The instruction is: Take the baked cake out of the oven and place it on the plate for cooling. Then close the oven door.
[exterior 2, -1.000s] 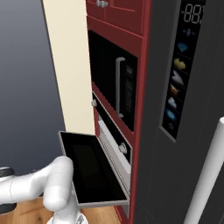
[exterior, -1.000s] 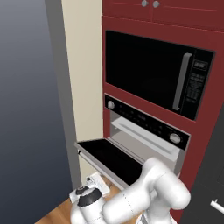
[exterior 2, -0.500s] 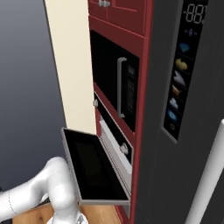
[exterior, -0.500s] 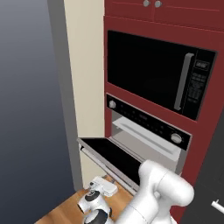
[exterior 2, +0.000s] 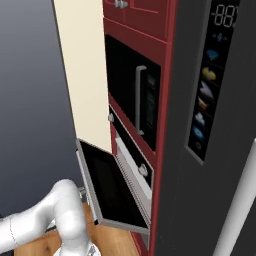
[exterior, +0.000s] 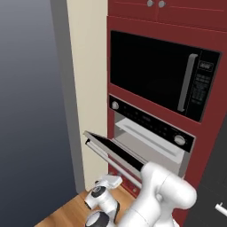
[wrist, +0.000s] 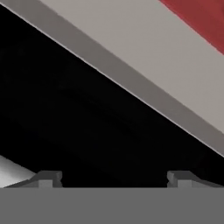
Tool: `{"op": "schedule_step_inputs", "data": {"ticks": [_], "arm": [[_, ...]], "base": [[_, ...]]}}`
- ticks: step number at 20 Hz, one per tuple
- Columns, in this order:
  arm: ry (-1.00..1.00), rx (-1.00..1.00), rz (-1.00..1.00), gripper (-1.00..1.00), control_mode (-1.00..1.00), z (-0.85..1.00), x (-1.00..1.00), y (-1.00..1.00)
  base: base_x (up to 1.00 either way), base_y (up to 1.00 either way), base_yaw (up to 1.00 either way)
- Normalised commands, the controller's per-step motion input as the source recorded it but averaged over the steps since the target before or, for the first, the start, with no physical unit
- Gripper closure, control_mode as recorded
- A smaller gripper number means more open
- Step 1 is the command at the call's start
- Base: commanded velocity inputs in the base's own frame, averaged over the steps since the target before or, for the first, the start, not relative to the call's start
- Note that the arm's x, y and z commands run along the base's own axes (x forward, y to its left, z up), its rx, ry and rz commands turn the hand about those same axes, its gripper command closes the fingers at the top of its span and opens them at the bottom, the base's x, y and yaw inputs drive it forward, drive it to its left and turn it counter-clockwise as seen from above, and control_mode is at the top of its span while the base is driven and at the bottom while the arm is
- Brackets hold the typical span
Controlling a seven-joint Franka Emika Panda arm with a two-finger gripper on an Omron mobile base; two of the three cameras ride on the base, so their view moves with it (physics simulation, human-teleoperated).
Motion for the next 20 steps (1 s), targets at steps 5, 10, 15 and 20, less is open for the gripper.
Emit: {"op": "schedule_step_inputs", "data": {"ticks": [5, 10, 15, 20], "arm": [[-0.13, -0.6, -0.47, -1.0, -1.0, 0.0, 0.67, -0.1], [-0.13, -0.54, -0.47, -1.0, -1.0, 0.0, 0.6, -0.25], [-0.12, -0.5, -0.46, -1.0, -1.0, 0.03, 0.56, -0.36], [-0.12, -0.46, -0.42, -1.0, -1.0, 0.16, 0.62, -0.42]], "base": [[0.0, 0.0, 0.0], [0.0, 0.0, 0.0], [0.0, 0.0, 0.0], [0.0, 0.0, 0.0]]}}
